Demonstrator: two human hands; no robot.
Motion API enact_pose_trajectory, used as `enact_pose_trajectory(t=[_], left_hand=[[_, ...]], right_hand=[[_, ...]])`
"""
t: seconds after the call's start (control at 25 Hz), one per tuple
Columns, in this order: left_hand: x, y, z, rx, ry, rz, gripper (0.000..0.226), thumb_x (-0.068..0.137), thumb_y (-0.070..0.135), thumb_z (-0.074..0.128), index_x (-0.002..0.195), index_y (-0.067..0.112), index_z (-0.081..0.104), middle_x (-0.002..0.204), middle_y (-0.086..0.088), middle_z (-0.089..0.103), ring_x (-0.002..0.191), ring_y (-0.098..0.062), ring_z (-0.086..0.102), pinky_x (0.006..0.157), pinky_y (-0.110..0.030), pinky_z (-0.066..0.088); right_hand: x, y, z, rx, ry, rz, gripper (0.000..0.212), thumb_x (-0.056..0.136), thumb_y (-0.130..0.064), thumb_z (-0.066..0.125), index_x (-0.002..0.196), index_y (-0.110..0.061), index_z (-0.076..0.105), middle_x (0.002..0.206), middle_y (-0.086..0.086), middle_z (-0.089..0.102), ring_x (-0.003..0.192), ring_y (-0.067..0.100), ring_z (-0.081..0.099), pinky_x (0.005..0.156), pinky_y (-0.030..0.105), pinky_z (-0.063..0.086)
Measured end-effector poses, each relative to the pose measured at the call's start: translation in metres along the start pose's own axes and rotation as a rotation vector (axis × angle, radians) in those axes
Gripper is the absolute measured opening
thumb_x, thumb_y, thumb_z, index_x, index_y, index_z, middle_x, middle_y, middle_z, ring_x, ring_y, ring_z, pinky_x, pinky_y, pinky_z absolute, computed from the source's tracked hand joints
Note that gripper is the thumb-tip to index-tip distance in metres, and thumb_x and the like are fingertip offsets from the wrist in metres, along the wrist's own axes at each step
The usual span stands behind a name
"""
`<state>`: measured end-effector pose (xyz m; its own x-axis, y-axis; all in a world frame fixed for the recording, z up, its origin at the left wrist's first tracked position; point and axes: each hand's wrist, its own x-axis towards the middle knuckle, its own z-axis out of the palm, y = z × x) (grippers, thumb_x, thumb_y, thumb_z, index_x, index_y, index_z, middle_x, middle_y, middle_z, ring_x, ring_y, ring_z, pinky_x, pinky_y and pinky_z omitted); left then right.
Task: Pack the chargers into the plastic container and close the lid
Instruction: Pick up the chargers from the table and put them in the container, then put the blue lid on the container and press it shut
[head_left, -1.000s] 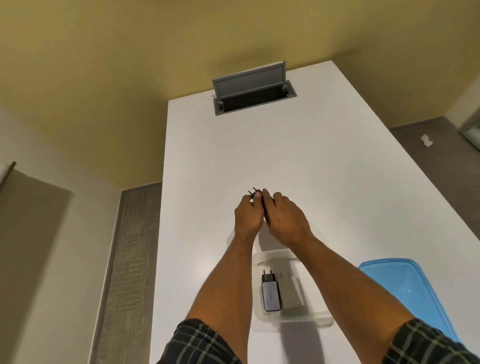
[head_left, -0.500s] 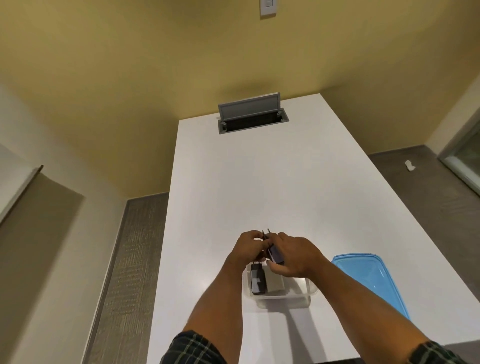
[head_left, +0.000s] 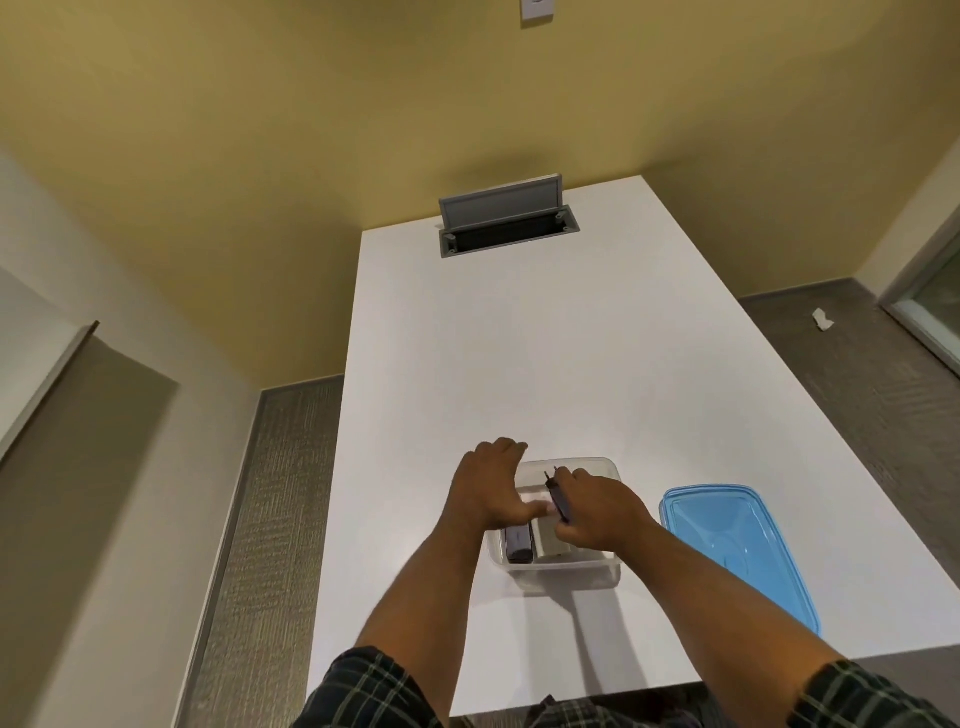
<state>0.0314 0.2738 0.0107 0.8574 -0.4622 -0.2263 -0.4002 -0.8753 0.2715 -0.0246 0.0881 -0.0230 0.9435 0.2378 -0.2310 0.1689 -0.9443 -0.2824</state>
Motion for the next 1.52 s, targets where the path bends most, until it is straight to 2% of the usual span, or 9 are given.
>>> enact_pose_trajectory(t=[0.16, 0.28, 0.36, 0.76, 1.04, 1.16, 1.28, 1.4, 1.52], left_hand=[[-0.009, -0.008, 0.016, 0.163, -0.144, 0.100, 0.140, 0.052, 0.086, 0.071, 0.159, 0.013, 0.021, 0.163, -0.003, 0.030, 0.146, -0.027, 0.033, 0.116, -0.042, 0.031], [-0.015, -0.012, 0.031, 0.239, -0.188, 0.106, 0.148, 0.050, 0.078, 0.080, 0.161, 0.010, 0.009, 0.170, -0.009, 0.010, 0.156, -0.029, 0.011, 0.123, -0.044, 0.022], [-0.016, -0.011, 0.035, 0.276, -0.166, 0.106, 0.148, 0.053, 0.073, 0.083, 0.161, 0.008, 0.005, 0.170, -0.010, 0.006, 0.157, -0.031, 0.003, 0.124, -0.046, 0.019], [-0.013, 0.000, 0.033, 0.273, -0.163, 0.034, 0.153, 0.045, 0.071, 0.087, 0.161, 0.014, 0.007, 0.167, -0.009, 0.013, 0.150, -0.035, 0.019, 0.112, -0.048, 0.038], [-0.010, 0.004, 0.031, 0.306, -0.202, 0.022, 0.154, 0.047, 0.077, 0.083, 0.162, 0.019, -0.003, 0.167, -0.010, 0.011, 0.150, -0.037, 0.018, 0.113, -0.051, 0.035], [-0.009, 0.007, 0.030, 0.268, -0.135, -0.007, 0.132, 0.065, 0.087, 0.060, 0.162, 0.017, 0.005, 0.166, -0.012, 0.015, 0.151, -0.034, 0.018, 0.116, -0.053, 0.027], [-0.005, 0.015, 0.029, 0.224, 0.036, -0.008, 0.094, 0.088, 0.074, 0.041, 0.158, 0.015, 0.025, 0.165, -0.013, 0.023, 0.149, -0.032, 0.027, 0.113, -0.048, 0.031], [0.007, 0.034, 0.023, 0.223, 0.103, 0.100, 0.059, 0.094, 0.049, 0.047, 0.140, 0.013, 0.051, 0.158, -0.013, 0.038, 0.134, -0.034, 0.046, 0.100, -0.043, 0.043], [0.021, 0.067, 0.018, 0.223, 0.122, 0.225, 0.033, 0.086, 0.028, 0.056, 0.114, 0.012, 0.063, 0.132, -0.008, 0.059, 0.111, -0.033, 0.059, 0.086, -0.042, 0.046]], right_hand=[[0.013, -0.003, 0.009, -0.020, -0.046, 0.113, 0.051, 0.083, -0.033, 0.062, 0.127, -0.013, 0.045, 0.107, 0.008, 0.064, 0.090, 0.028, 0.067, 0.062, 0.032, 0.043], [0.015, -0.004, 0.025, -0.012, -0.113, 0.220, 0.047, 0.085, -0.021, 0.060, 0.129, -0.013, 0.045, 0.115, 0.010, 0.065, 0.100, 0.029, 0.067, 0.073, 0.036, 0.052], [0.014, 0.000, 0.034, -0.024, -0.138, 0.259, 0.049, 0.090, -0.022, 0.057, 0.135, -0.012, 0.043, 0.121, 0.011, 0.063, 0.105, 0.029, 0.067, 0.080, 0.038, 0.054], [0.018, 0.012, 0.043, 0.059, -0.141, 0.265, 0.043, 0.095, -0.026, 0.051, 0.136, -0.016, 0.039, 0.124, 0.014, 0.059, 0.105, 0.034, 0.066, 0.082, 0.041, 0.054], [0.018, 0.013, 0.033, -0.023, -0.123, 0.256, 0.046, 0.091, -0.033, 0.052, 0.134, -0.017, 0.043, 0.116, 0.006, 0.067, 0.103, 0.029, 0.068, 0.078, 0.038, 0.051], [0.021, 0.012, 0.016, -0.083, 0.008, 0.206, 0.035, 0.091, -0.035, 0.052, 0.123, -0.019, 0.050, 0.106, 0.003, 0.070, 0.094, 0.027, 0.070, 0.068, 0.034, 0.044], [0.024, 0.017, -0.009, -0.105, 0.137, 0.209, 0.018, 0.086, -0.027, 0.054, 0.103, -0.021, 0.055, 0.092, 0.002, 0.071, 0.081, 0.027, 0.070, 0.061, 0.031, 0.039], [0.020, 0.036, -0.033, -0.058, 0.239, 0.335, 0.014, 0.093, -0.027, 0.046, 0.095, -0.021, 0.058, 0.083, 0.000, 0.071, 0.073, 0.028, 0.069, 0.059, 0.029, 0.042], [0.004, 0.067, -0.044, -0.011, 0.296, 0.471, 0.017, 0.095, -0.029, 0.046, 0.095, -0.021, 0.060, 0.083, -0.002, 0.071, 0.073, 0.027, 0.070, 0.062, 0.030, 0.047]])
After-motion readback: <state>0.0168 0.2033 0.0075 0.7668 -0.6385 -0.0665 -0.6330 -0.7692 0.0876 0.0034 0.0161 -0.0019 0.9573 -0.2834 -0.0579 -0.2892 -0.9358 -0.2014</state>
